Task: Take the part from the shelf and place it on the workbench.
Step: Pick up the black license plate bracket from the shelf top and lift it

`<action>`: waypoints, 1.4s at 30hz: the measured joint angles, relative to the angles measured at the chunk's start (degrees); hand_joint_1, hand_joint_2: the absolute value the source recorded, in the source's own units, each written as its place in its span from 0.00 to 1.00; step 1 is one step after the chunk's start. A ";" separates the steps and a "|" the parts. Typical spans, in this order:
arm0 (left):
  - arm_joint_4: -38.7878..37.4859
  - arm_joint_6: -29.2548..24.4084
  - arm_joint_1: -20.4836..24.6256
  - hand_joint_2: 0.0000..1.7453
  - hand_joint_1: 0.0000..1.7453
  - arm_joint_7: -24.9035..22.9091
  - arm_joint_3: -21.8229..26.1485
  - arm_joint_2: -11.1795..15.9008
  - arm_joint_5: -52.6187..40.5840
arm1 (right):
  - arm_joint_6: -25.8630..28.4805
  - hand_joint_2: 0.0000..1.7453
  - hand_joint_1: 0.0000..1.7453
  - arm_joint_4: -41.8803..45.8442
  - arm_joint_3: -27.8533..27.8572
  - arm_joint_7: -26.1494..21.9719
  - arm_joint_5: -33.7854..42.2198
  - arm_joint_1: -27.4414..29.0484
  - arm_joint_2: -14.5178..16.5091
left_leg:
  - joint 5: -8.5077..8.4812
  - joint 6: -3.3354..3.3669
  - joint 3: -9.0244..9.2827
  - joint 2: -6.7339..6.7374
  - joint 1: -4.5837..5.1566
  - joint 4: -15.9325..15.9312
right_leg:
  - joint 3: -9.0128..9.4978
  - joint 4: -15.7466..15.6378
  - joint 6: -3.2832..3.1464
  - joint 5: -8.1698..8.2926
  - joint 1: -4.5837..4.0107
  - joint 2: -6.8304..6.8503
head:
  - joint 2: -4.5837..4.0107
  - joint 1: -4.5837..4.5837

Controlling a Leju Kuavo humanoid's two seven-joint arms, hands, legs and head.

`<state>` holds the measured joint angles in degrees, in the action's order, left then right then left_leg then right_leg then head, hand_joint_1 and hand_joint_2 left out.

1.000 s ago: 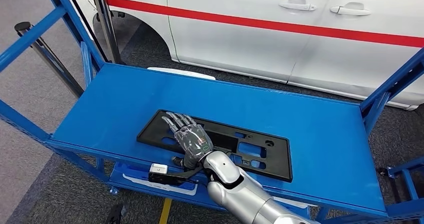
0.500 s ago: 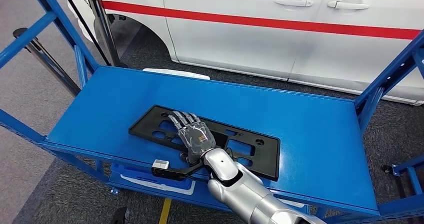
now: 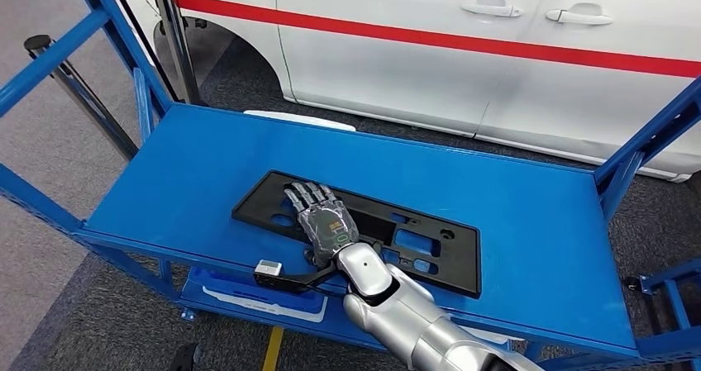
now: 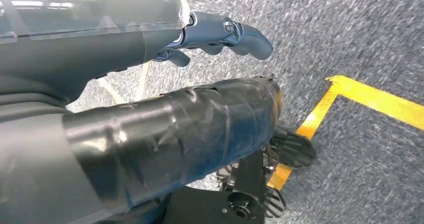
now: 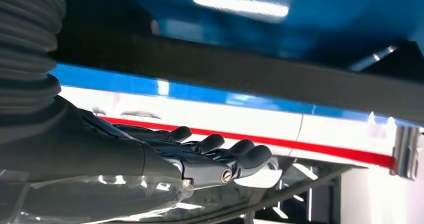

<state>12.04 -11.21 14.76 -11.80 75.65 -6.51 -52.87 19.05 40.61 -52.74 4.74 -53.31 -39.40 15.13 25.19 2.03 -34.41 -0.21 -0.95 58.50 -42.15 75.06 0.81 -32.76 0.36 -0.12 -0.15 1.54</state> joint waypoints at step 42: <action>0.01 1.39 -0.80 1.00 0.00 4.43 1.20 0.07 2.91 | -3.20 1.00 0.99 -4.32 -0.24 -0.69 -0.05 -2.75 2.14 | 3.37 -2.87 -1.93 0.00 -0.23 4.83 | 7.77 -16.57 -2.45 7.50 0.24 0.13 | 0.00 -0.09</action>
<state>12.05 -9.81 13.96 -7.38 76.85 -6.45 -49.95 15.85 36.29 -52.98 4.04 -53.37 -42.15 17.26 28.56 -0.84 -36.34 -0.22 -1.19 63.33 -34.38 58.50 -1.64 -25.26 0.60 0.01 -0.15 1.45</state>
